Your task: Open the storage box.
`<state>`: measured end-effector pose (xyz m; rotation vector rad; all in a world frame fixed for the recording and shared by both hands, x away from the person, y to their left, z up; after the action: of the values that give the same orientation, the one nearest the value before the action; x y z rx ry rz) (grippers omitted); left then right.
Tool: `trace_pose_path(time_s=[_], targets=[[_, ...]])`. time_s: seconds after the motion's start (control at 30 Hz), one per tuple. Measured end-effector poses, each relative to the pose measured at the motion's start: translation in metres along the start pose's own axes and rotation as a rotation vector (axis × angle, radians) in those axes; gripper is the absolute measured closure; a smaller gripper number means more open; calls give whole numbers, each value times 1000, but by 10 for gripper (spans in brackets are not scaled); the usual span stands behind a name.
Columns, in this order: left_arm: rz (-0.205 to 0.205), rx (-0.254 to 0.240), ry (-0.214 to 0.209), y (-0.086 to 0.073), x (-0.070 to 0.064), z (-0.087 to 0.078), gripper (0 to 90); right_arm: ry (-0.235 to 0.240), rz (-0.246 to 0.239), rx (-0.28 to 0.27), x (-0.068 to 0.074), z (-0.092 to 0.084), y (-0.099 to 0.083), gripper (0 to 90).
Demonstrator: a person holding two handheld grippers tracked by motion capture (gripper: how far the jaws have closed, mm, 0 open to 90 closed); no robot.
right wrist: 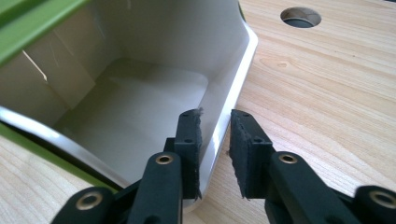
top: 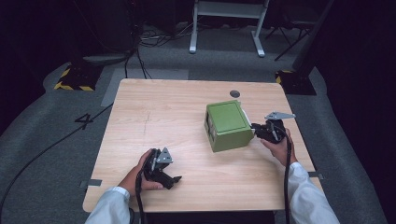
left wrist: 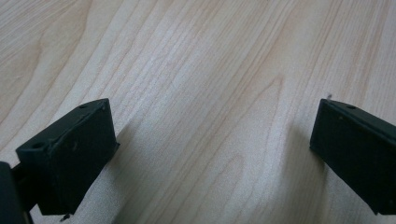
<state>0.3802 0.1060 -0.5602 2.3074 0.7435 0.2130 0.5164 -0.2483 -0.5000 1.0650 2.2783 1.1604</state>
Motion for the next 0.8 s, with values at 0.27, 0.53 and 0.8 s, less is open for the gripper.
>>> trace_pose_path(time_s=[0.27, 0.53, 0.8], targets=[[0, 0, 0, 0, 0, 0, 5, -22, 28, 10, -7, -3, -3, 753], [0, 0, 0, 0, 0, 0, 5, -29, 49, 15, -16, -12, -9, 765], [0, 0, 0, 0, 0, 0, 5, -30, 40, 18, -22, -17, -15, 762]])
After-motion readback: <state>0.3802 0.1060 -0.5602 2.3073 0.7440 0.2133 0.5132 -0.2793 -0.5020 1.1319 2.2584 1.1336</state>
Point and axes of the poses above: each handheld gripper's, and its own axes: z roughly forward along the jaws, y roughly out of its top, x roughly to its left, the point moved 7 cm from there along z, roughly forward along the jaws, and after that the axes turned 4 degrees about -z, right-handed, at the moved point
